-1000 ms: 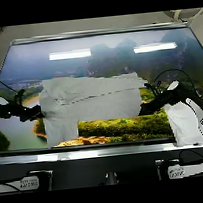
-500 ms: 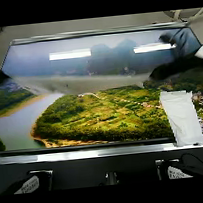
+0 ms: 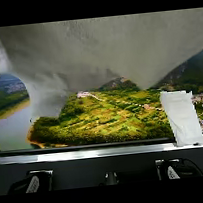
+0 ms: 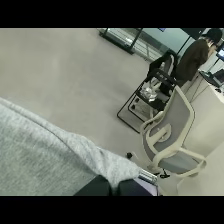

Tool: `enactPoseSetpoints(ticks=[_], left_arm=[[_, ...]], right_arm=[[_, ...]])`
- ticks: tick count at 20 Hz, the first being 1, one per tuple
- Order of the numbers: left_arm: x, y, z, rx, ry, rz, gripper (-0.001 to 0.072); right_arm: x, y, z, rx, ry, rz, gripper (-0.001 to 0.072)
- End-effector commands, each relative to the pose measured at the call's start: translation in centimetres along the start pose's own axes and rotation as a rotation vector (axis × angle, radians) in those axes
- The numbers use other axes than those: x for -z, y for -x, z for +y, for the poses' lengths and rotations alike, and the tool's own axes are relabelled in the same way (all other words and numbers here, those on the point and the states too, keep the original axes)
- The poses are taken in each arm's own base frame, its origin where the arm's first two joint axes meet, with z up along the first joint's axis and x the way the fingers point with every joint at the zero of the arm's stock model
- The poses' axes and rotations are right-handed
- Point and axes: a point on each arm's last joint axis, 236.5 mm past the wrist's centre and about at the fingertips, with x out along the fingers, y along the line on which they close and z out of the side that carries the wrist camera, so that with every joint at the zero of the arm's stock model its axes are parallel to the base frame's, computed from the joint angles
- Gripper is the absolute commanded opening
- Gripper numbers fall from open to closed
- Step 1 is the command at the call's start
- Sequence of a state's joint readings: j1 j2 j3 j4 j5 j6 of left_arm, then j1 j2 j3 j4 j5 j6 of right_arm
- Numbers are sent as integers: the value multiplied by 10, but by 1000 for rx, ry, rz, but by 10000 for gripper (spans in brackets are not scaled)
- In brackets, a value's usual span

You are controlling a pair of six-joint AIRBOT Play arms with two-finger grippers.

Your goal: Fold the shirts.

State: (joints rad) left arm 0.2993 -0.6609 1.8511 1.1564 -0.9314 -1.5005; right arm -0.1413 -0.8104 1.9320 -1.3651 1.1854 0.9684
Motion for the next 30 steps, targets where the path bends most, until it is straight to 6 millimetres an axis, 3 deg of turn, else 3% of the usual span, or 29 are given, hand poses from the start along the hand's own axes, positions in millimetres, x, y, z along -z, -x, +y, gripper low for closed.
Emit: enactPoseSetpoints(ticks=[1,5,7,9,11,14,16,19,22,23,26,30], left_arm=[[-4,23,-3,-28,-27,9,20],[29,12,11,-61,-37,138,21],[58,0,18,-62,-28,248,21],[96,-14,30,-66,-42,387,19],[140,-32,48,-90,-20,521,19],[246,-63,77,-105,63,771,19],[332,-74,90,-96,100,944,20],[445,-90,106,-115,165,1085,21],[525,-112,116,-130,192,1155,21],[546,-122,119,-128,185,1156,21],[584,-151,123,-121,152,1120,21],[597,-197,126,-118,137,1040,21]], right_arm=[[5,26,2,8,10,37,17],[29,11,13,-53,0,133,17],[45,-5,19,-93,-8,194,17],[80,-27,36,-182,-21,333,16],[128,-55,59,-310,-43,515,16],[210,-109,95,-484,-99,785,16],[270,-149,121,-572,-136,929,16],[348,-204,161,-637,-204,1071,16],[391,-265,206,-641,-174,1028,16],[403,-287,211,-605,-156,993,16],[417,-335,208,-472,-192,898,16],[415,-373,184,-324,-176,773,16]])
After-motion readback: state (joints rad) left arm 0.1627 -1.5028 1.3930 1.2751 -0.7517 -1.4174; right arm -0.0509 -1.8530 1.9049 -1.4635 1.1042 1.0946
